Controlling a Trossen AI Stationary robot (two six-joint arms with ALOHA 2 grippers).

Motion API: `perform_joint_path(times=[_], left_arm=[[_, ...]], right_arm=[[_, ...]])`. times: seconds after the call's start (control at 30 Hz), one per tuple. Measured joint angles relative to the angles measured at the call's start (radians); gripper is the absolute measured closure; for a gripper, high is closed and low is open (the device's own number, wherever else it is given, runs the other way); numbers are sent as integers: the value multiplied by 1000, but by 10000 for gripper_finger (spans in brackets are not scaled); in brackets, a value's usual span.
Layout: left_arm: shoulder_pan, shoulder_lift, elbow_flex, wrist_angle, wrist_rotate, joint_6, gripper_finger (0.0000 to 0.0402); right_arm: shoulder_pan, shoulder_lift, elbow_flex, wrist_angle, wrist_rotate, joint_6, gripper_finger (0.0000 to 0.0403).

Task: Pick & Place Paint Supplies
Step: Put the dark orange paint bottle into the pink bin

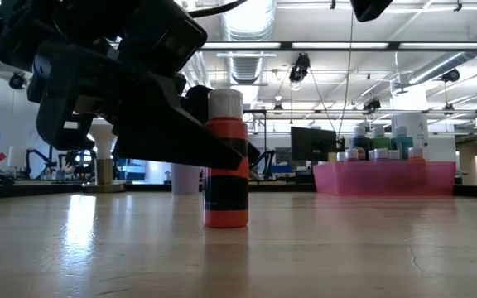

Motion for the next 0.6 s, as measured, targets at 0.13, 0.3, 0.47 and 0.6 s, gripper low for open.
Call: perform_joint_path(times=[0.13, 0.3, 0.47, 0.6], left_arm=[[0, 0, 0, 1, 2, 0, 207], [0, -2, 0, 3, 2, 0, 229], [0, -2, 0, 3, 2, 0, 239], [0, -2, 1, 4, 2, 0, 239]], right_arm=[[-4, 32, 4, 0, -4, 3, 345], [-12, 68, 26, 1, -9, 0, 320], [-24, 104, 47, -2, -19, 2, 301], [-32, 138, 70, -8, -55, 1, 289]])
